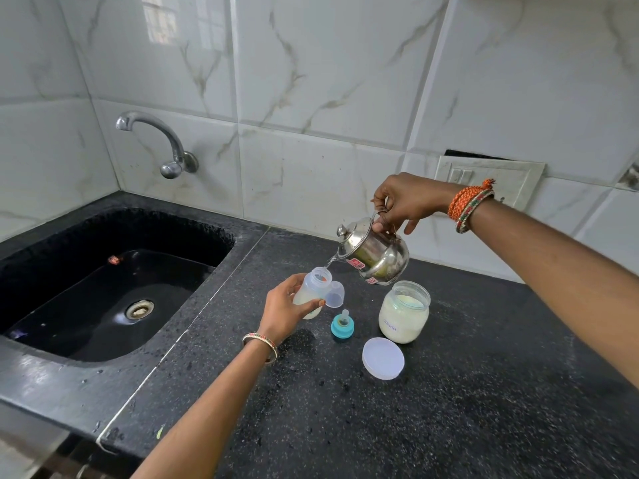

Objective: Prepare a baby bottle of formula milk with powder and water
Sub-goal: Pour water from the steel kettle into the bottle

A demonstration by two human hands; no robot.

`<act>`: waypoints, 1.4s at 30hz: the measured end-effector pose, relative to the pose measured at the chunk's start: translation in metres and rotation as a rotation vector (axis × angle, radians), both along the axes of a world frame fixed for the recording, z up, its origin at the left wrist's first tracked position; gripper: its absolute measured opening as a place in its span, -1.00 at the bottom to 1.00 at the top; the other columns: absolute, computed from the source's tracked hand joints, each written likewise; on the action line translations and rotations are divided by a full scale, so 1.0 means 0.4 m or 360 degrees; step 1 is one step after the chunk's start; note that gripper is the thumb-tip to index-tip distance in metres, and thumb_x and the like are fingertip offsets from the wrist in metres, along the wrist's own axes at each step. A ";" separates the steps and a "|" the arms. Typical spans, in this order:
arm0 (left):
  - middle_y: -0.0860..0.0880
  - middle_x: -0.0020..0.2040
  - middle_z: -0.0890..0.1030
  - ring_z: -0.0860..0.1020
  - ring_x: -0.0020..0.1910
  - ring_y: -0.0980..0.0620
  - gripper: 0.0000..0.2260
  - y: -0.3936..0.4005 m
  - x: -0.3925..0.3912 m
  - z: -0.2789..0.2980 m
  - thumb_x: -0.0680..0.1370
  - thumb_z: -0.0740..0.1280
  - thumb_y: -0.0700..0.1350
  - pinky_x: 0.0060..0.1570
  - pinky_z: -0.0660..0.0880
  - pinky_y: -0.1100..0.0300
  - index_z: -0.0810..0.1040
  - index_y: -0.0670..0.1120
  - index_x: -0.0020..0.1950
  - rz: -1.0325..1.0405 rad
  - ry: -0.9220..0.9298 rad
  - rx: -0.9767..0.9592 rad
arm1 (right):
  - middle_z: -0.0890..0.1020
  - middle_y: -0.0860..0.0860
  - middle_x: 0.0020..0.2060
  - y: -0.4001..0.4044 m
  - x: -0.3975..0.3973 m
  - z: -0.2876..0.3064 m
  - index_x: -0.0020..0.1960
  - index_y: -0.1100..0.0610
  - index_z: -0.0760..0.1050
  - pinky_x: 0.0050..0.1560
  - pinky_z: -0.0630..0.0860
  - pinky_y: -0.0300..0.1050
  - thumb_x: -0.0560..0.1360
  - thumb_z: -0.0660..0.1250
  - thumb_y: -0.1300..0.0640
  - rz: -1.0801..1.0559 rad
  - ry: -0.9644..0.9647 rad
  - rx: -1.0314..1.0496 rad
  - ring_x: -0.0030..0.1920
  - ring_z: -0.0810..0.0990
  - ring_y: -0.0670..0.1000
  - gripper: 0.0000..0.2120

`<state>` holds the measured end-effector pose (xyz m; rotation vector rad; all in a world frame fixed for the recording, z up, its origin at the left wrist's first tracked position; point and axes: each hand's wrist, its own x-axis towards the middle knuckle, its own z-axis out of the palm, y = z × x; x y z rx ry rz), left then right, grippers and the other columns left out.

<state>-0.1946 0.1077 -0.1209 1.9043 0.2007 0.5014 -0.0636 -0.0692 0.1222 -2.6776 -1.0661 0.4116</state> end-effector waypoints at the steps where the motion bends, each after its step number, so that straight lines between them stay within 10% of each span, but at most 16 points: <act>1: 0.17 0.05 0.57 0.50 0.02 0.24 -0.57 0.000 -0.001 0.001 0.34 0.55 -0.03 -0.08 0.38 0.51 0.49 0.13 0.14 0.0003 0.0000 0.0000 | 0.68 0.15 -0.24 0.001 0.000 0.001 -0.17 0.20 0.51 -0.29 0.67 -0.01 0.36 0.52 0.12 -0.0004 -0.0003 0.0001 -0.20 0.70 0.07 -0.78; 34: 0.01 0.19 0.58 0.50 0.12 0.10 -0.53 -0.011 0.001 -0.020 0.36 0.54 -0.06 0.17 0.44 0.18 0.50 0.01 0.23 0.0005 0.0071 0.0009 | 0.64 0.10 -0.30 0.023 -0.002 0.000 -0.24 0.13 0.48 -0.43 0.61 -0.15 0.36 0.53 0.16 0.0076 -0.0182 -0.0122 -0.30 0.69 0.02 -0.79; 42: 0.09 0.12 0.58 0.51 0.06 0.14 -0.54 -0.011 -0.003 -0.006 0.34 0.54 -0.04 0.02 0.42 0.40 0.51 0.05 0.19 0.0022 0.0008 0.0002 | 0.65 0.13 -0.30 0.007 0.008 -0.034 -0.24 0.14 0.47 -0.31 0.65 -0.10 0.35 0.53 0.18 0.0078 -0.0117 0.0000 -0.30 0.67 0.03 -0.78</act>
